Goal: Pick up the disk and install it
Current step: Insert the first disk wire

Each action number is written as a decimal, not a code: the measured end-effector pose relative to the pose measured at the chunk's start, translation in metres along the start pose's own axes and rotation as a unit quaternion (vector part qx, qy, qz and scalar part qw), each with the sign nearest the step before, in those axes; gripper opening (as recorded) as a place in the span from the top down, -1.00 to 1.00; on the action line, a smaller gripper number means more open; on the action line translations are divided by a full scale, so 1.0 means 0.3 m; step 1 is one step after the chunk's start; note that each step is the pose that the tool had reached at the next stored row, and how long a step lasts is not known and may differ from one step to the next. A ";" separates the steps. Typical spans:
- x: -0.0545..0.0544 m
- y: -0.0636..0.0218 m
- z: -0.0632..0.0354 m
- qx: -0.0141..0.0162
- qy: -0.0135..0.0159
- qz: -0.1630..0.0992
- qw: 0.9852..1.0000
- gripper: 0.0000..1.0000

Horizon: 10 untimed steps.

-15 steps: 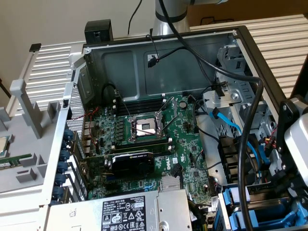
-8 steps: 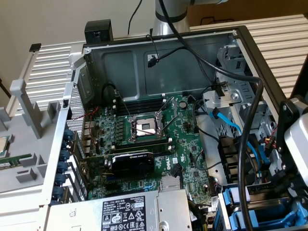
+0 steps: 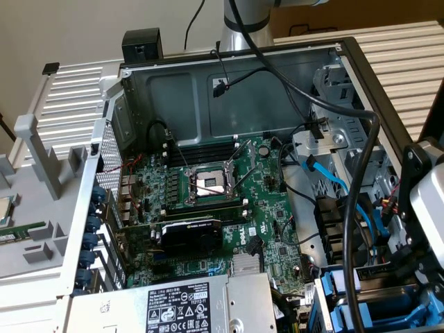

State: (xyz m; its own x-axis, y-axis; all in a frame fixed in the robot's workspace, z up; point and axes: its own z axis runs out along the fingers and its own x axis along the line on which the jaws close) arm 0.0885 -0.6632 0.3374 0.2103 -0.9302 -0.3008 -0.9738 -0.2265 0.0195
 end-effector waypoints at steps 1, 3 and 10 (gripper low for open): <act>-0.001 0.001 -0.002 0.000 0.000 0.000 1.000 0.68; -0.003 0.001 -0.010 0.000 0.000 0.000 1.000 0.68; -0.021 0.007 -0.063 0.000 0.000 0.000 1.000 0.68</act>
State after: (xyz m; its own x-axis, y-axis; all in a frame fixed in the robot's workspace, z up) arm 0.0867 -0.6631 0.3574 0.2104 -0.9302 -0.3008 -0.9738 -0.2266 0.0195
